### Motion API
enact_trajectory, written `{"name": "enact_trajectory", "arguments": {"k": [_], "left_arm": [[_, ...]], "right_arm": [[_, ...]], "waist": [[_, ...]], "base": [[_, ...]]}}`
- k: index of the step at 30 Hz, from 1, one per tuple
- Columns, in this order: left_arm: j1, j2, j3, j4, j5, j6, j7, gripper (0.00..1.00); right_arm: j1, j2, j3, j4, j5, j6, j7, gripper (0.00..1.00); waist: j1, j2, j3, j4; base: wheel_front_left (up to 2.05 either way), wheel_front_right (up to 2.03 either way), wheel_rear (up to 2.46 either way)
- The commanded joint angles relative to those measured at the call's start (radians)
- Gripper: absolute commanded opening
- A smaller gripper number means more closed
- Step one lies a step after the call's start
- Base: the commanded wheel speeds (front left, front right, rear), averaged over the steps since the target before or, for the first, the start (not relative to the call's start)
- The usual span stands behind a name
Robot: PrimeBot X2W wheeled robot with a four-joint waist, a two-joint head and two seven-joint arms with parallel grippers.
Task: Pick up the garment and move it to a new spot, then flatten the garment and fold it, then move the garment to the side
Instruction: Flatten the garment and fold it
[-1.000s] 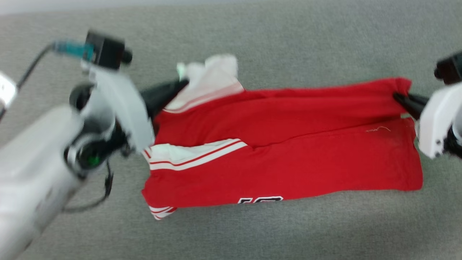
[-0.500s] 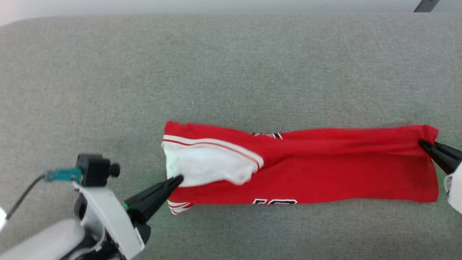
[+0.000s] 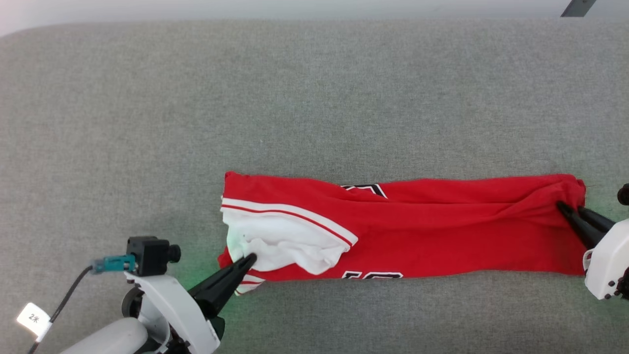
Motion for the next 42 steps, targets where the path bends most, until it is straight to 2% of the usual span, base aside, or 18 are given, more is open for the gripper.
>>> {"name": "enact_trajectory", "arguments": {"k": [1,9,14,15,21,27,36,37,38,39,40,41,42], "left_arm": [[0.008,-0.009,0.005,0.013,0.014,-0.006,-0.016,1.0],[0.074,-0.067,0.079,0.044,0.084,0.022,-0.074,1.0],[0.162,-0.139,0.213,0.054,0.153,0.035,-0.075,1.0],[0.162,-0.139,0.213,0.054,0.153,0.035,-0.075,1.0],[0.276,-0.239,0.365,0.078,0.249,0.02,-0.074,1.0],[0.353,-0.333,0.53,0.104,0.442,0.043,-0.074,1.0],[0.445,-0.468,0.73,0.082,0.777,0.019,-0.074,1.0],[0.452,-0.478,0.748,0.076,0.827,0.018,-0.074,1.0],[0.454,-0.489,0.765,0.063,0.878,0.018,-0.074,1.0],[0.456,-0.504,0.783,0.049,0.925,0.017,-0.074,1.0],[0.466,-0.517,0.798,0.04,0.973,0.015,-0.074,1.0],[0.471,-0.525,0.811,0.029,1.021,0.013,-0.074,1.0],[0.477,-0.538,0.827,0.019,1.06,0.011,-0.074,1.0]], "right_arm": [[0.019,0.008,-0.022,-0.003,0.004,-0.002,0.005,1.0],[0.08,0.004,-0.127,-0.012,0.058,-0.002,0.094,1.0],[0.102,0.025,-0.192,0.05,0.152,-0.002,0.213,1.0],[0.102,0.025,-0.192,0.05,0.152,-0.002,0.213,1.0],[0.1,0.044,-0.22,0.119,0.214,-0.002,0.331,1.0],[0.102,0.051,-0.251,0.157,0.208,-0.001,0.387,1.0],[0.111,0.082,-0.294,0.181,0.168,-0.001,0.418,1.0],[0.115,0.088,-0.296,0.181,0.164,-0.001,0.424,0.93],[0.117,0.091,-0.299,0.181,0.16,-0.001,0.43,0.64],[0.118,0.094,-0.302,0.182,0.157,-0.001,0.435,0.42],[0.118,0.098,-0.304,0.182,0.154,-0.001,0.438,0.29],[0.117,0.102,-0.309,0.184,0.156,-0.001,0.441,0.1],[0.114,0.108,-0.314,0.186,0.155,-0.001,0.444,0.0]], "waist": [[0.0,0.0,-0.012,-0.001],[0.0,0.0,-0.056,0.032],[0.0,0.0,-0.075,0.076],[0.0,0.0,-0.075,0.076],[0.0,0.0,-0.091,0.142],[0.0,0.0,-0.106,0.197],[0.0,0.0,-0.12,0.227],[0.0,0.0,-0.121,0.227],[0.0,0.0,-0.121,0.226],[0.0,0.0,-0.12,0.225],[0.0,0.0,-0.119,0.222],[0.0,0.0,-0.118,0.22],[0.0,0.0,-0.117,0.216]], "base": [[0.0,0.0,0.0],[0.0,0.0,0.0],[0.0,0.0,0.0],[0.0,0.0,0.0],[0.0,0.0,0.0],[0.0,0.0,0.0],[0.0,0.0,0.0],[0.0,0.0,0.0],[0.0,0.0,0.0],[0.0,0.0,0.0],[0.0,0.0,0.0],[0.0,0.0,0.0],[0.0,0.0,0.0]]}}
